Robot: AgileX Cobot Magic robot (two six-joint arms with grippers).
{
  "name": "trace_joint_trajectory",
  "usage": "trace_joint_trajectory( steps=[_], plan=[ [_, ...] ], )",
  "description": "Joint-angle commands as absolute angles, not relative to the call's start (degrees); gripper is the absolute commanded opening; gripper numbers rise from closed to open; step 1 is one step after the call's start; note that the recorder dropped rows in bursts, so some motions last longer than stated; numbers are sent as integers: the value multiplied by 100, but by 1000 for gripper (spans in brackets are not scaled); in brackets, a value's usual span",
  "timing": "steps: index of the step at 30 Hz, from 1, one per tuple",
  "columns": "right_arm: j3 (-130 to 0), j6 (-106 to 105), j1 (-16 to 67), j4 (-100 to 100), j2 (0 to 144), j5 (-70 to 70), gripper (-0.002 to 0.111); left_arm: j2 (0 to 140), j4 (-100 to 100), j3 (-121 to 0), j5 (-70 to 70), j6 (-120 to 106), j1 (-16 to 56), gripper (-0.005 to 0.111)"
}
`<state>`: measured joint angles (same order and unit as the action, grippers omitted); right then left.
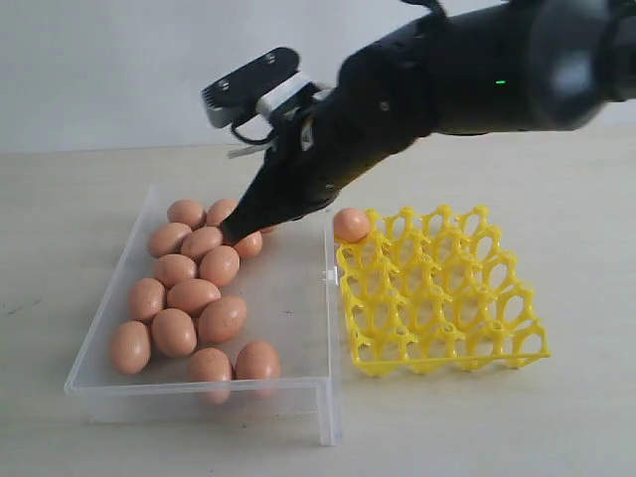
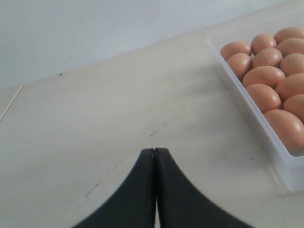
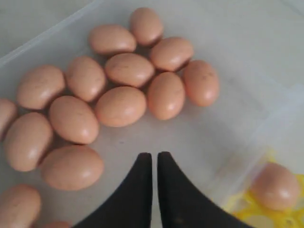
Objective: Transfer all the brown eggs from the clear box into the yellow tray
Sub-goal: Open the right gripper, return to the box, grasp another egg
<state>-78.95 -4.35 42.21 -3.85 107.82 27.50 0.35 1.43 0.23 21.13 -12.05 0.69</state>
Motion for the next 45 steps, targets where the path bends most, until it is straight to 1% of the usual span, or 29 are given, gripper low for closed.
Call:
trace_joint_trajectory(
  steps=[1,3,5,6,10,16,21,24,33,35,36,37,40,41,45],
  plan=[
    [-8996,-239,4401,447,11631,3609,29,0,143,0,2080,-1187,59,0],
    [-9543,1413,4387,280,12046,3893,46,0,143,0,2080,-1175,59,0],
    [-9965,2896,4301,-234,12364,4158,56,0,143,0,2080,-1175,59,0],
    [-10119,3547,4261,-425,12511,4255,58,0,143,0,2080,-1175,59,0],
    [-10533,4234,4148,-361,12915,4380,58,0,143,0,2080,-1188,59,0],
    [-10894,4457,4134,522,13310,4355,58,0,143,0,2080,-1188,59,0],
    [-10957,4516,4134,506,13499,4362,58,0,143,0,2080,-1176,59,0],
    [-10957,4516,4134,452,13568,4160,56,0,143,0,2080,-1176,59,0],
    [-10957,4503,4134,699,13817,3751,56,0,143,0,2080,-1187,59,0],
    [-10957,4503,4134,699,13876,3740,52,0,143,0,2080,-1176,59,0],
    [-10957,4493,4134,699,13885,3740,46,0,143,0,2080,-1176,59,0],
    [-10957,4429,4134,699,13888,3740,38,0,143,0,2080,-1176,59,0],
    [-10957,4126,4134,699,13835,3740,7,0,143,0,2080,-1176,59,0],
    [-10957,3946,4134,699,13790,3740,0,0,143,0,2080,-1176,59,0],
    [-10930,3523,4134,331,13534,3694,0,0,143,0,2080,-1187,59,0]
  ],
)
